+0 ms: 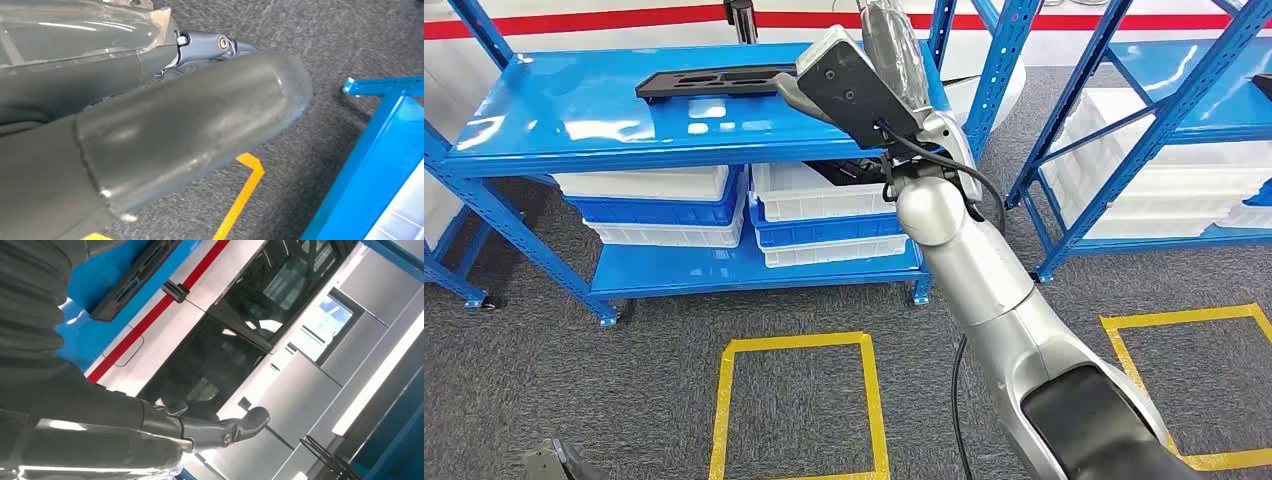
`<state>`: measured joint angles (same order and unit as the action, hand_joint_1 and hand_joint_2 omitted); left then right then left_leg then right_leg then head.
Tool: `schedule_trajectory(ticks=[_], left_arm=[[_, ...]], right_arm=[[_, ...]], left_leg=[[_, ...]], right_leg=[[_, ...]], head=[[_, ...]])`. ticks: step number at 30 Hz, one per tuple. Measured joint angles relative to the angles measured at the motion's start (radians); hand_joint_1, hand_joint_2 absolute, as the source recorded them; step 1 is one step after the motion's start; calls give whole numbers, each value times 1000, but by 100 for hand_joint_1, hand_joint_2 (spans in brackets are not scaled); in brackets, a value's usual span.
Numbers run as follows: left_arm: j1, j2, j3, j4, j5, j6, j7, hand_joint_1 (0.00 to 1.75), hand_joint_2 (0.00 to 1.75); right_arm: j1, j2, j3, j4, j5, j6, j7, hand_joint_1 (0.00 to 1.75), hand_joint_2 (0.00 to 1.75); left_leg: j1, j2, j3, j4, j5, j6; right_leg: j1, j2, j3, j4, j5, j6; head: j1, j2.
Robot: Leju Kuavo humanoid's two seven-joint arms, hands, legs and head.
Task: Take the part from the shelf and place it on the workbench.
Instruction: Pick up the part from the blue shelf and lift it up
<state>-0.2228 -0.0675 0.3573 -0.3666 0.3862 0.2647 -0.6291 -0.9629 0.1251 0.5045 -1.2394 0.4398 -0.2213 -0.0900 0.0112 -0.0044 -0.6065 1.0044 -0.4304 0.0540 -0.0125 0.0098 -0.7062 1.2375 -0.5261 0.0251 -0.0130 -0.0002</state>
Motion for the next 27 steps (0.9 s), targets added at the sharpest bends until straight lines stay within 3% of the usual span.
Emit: schedule_trajectory(ticks=[3, 4, 6, 7, 9, 11, 13, 14, 16, 18, 19, 20, 21, 23, 24, 25, 27], left_arm=[[2, -1, 2, 1, 0, -1, 1, 0, 0], [2, -3, 2, 1, 0, -2, 3, 0, 0], [1, -7, 3, 2, 0, -6, 7, 0, 0], [0, -10, 3, 2, -1, -8, 9, 0, 0], [-4, -12, 3, 3, -3, -11, 13, 0, 0], [-5, -14, 2, 4, -8, -12, 15, 0, 0], [-6, -16, 0, 4, -17, -10, 15, 0, 0], [-9, -17, -2, 4, -21, -8, 15, 0, 0], [-12, -19, -5, 4, -24, -6, 15, 0, 0], [-12, -19, -7, 4, -25, -6, 15, 0, 0], [-11, -19, -8, 4, -26, -6, 15, 0, 0], [-11, -19, -9, 4, -27, -5, 15, 0, 0], [-11, -19, -9, 4, -28, -5, 15, 0, 0], [-10, -19, -9, 5, -30, -4, 16, 0, 0], [-10, -19, -9, 5, -30, -4, 16, 0, 0], [-11, -19, -9, 6, -30, -4, 17, 0, 0], [-14, -20, -10, 7, -31, -4, 18, 0, 0]], right_arm=[[9, -3, 0, 1, 0, -2, 1, 0, 175], [11, -4, 0, 2, 1, -4, 1, 0, 175], [13, -6, 0, 2, 3, -7, 2, 0, 175], [13, -7, -1, 1, 4, -9, 2, 0, 175], [16, -11, -1, -3, 6, -11, 4, 0, 175], [25, -15, -4, -12, 9, -14, 10, 0, 175], [35, -20, -6, -27, 13, -15, 16, 0, 175], [38, -22, -7, -35, 15, -15, 19, 0, 175], [47, -25, -7, -47, 17, -15, 23, 0, 175], [63, -30, -9, -57, 18, -15, 29, 0, 175], [72, -32, -10, -61, 19, -15, 31, 0, 175], [78, -35, -12, -65, 19, -15, 33, 0, 175], [82, -37, -13, -69, 20, -15, 35, 0, 175], [84, -40, -15, -75, 21, -15, 35, 0, 175], [85, -41, -15, -77, 21, -15, 36, 0, 175], [85, -42, -15, -78, 21, -15, 36, 0, 175], [88, -44, -17, -85, 23, -15, 39, 0, 175]], left_leg=[[-4, -1, 9, 0, -9, 4], [-6, -2, 15, 1, -13, 4], [-10, -4, 29, 1, -25, 1], [-12, -4, 36, 1, -32, -2], [-15, -3, 44, 1, -44, -12], [-14, -1, 50, 9, -49, -21], [-9, 0, 46, 40, -57, -30], [-5, 1, 28, 76, -65, -36], [3, 1, -47, 194, -98, -49], [12, 2, -128, 286, -138, -62], [17, 2, -148, 290, -143, -67], [21, 3, -151, 258, -125, -71], [24, 4, -139, 200, -85, -73], [28, 9, -106, 71, 21, -77], [28, 13, -97, 34, 51, -75], [26, 14, -91, 16, 66, -70], [20, 15, -81, 11, 54, -52]], right_leg=[[1, 0, -51, 58, -1, 2], [2, 0, -51, 35, 19, 8], [4, -1, -6, -94, 87, 17], [8, -3, 19, -161, 111, 15], [14, -7, 51, -233, 121, -2], [12, -6, 67, -243, 112, -21], [4, -4, 91, -250, 112, -34], [1, -3, 105, -251, 108, -41], [-1, -3, 123, -252, 94, -48], [-2, 0, 143, -252, 75, -47], [-4, 1, 155, -252, 65, -43], [-7, 3, 169, -252, 53, -39], [-10, 4, 185, -252, 41, -33], [-14, 5, 208, -252, 19, -22], [-13, 7, 216, -252, 10, -16], [-9, 7, 219, -253, 0, -9], [-3, 9, 233, -246, -7, 11]], head=[[1, 0], [1, 0], [1, 0], [1, 0], [0, 0], [-1, 0], [0, 0], [0, 0], [0, 0], [0, 0], [0, 0], [0, 0], [0, 0], [0, 0], [-2, 0], [-3, 0], [-3, 0]])
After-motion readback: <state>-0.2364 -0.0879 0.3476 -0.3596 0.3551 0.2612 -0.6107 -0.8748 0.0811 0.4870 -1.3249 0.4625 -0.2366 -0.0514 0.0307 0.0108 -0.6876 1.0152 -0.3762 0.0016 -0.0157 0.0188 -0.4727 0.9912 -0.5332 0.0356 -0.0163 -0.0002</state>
